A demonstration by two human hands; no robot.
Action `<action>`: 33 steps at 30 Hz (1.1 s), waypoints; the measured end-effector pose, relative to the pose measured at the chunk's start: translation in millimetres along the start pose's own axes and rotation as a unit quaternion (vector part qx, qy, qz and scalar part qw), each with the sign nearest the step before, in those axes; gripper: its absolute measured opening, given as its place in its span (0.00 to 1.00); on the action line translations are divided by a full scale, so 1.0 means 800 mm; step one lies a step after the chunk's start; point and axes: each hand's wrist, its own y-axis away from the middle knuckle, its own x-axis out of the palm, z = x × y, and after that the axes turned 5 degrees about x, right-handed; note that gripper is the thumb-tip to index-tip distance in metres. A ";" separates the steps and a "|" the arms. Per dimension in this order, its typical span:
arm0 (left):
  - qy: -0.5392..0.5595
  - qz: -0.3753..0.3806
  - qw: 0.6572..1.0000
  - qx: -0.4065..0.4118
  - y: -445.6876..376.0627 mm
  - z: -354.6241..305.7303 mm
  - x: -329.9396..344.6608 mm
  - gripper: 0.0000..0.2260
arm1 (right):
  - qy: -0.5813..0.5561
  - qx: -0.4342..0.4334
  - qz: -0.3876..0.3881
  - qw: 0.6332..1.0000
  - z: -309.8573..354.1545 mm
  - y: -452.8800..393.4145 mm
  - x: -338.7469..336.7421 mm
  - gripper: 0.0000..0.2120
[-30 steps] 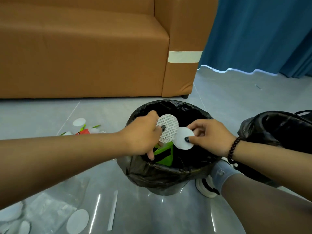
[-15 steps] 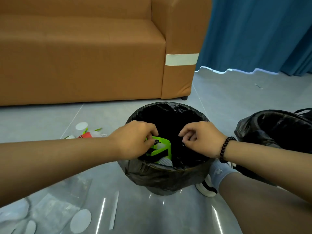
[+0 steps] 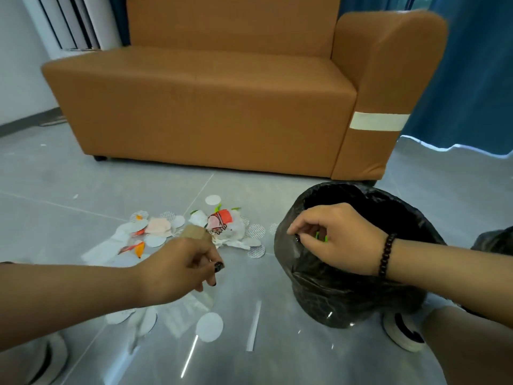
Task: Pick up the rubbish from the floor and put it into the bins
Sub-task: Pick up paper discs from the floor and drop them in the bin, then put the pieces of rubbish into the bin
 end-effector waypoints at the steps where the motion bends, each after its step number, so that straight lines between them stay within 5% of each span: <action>1: 0.011 -0.007 0.999 -0.029 0.012 0.014 -0.005 0.06 | 0.015 -0.021 0.022 0.999 0.013 -0.006 0.012 0.09; 6: 0.031 0.001 0.995 -0.100 0.051 0.056 -0.017 0.06 | 0.128 -0.048 0.174 0.975 0.055 -0.024 0.083 0.12; 13: 0.092 -0.005 0.991 -0.099 0.055 0.063 -0.022 0.07 | 0.228 0.026 0.303 0.925 0.057 -0.085 0.188 0.19; 18: 0.119 -0.018 0.988 -0.101 0.057 0.075 -0.030 0.07 | 0.116 0.160 0.242 0.950 0.069 -0.136 0.285 0.26; 27: 0.218 -0.051 0.968 -0.115 0.064 0.100 -0.058 0.07 | -0.076 0.323 0.153 0.931 0.072 -0.179 0.364 0.58; 29: 0.227 -0.051 0.966 -0.116 0.065 0.100 -0.056 0.07 | -0.070 0.322 0.193 0.924 0.051 -0.186 0.372 0.52; 33: 0.222 -0.026 0.970 -0.098 0.062 0.093 -0.051 0.05 | -0.064 0.262 0.238 0.933 0.056 -0.186 0.339 0.13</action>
